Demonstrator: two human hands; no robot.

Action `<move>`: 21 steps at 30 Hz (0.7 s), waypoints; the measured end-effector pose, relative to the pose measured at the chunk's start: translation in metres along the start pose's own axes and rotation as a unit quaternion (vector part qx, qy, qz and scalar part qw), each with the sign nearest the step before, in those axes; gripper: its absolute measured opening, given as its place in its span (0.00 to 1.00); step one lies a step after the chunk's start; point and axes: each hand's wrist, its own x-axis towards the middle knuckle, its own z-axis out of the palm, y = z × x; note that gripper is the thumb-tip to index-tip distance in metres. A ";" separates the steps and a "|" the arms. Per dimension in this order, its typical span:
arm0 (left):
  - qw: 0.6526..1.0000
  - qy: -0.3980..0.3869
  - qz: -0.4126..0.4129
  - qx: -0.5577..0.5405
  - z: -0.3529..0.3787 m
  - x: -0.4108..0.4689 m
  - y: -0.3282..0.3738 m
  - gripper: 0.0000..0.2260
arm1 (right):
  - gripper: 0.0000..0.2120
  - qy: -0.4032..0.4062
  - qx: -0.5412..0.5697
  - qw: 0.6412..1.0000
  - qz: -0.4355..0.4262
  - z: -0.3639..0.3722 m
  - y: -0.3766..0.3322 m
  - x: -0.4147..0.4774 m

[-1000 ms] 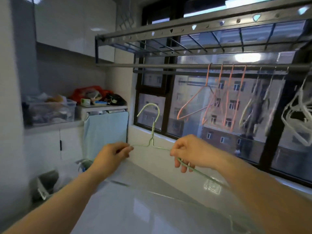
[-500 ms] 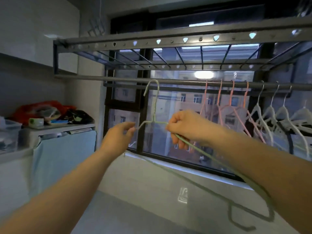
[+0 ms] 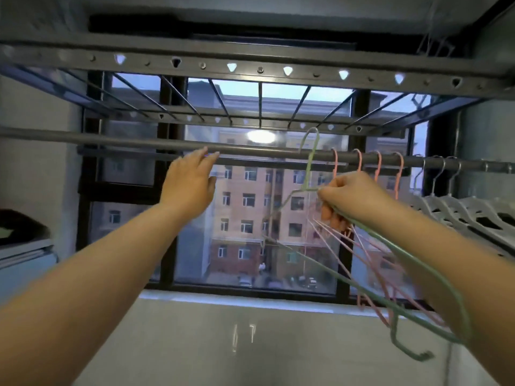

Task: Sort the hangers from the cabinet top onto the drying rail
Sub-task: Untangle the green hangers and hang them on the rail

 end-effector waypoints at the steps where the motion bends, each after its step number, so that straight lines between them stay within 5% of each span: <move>1: 1.000 0.006 0.020 0.013 0.004 0.013 -0.005 0.23 | 0.14 0.017 -0.003 1.000 0.008 0.002 -0.002 0.005; 11: 0.997 -0.057 0.056 0.018 0.036 0.074 -0.037 0.21 | 0.15 0.113 -0.074 0.990 0.044 0.024 0.001 0.040; 21: 0.997 -0.021 0.073 -0.015 0.041 0.076 -0.040 0.19 | 0.13 0.123 -0.115 0.983 0.072 0.033 0.016 0.059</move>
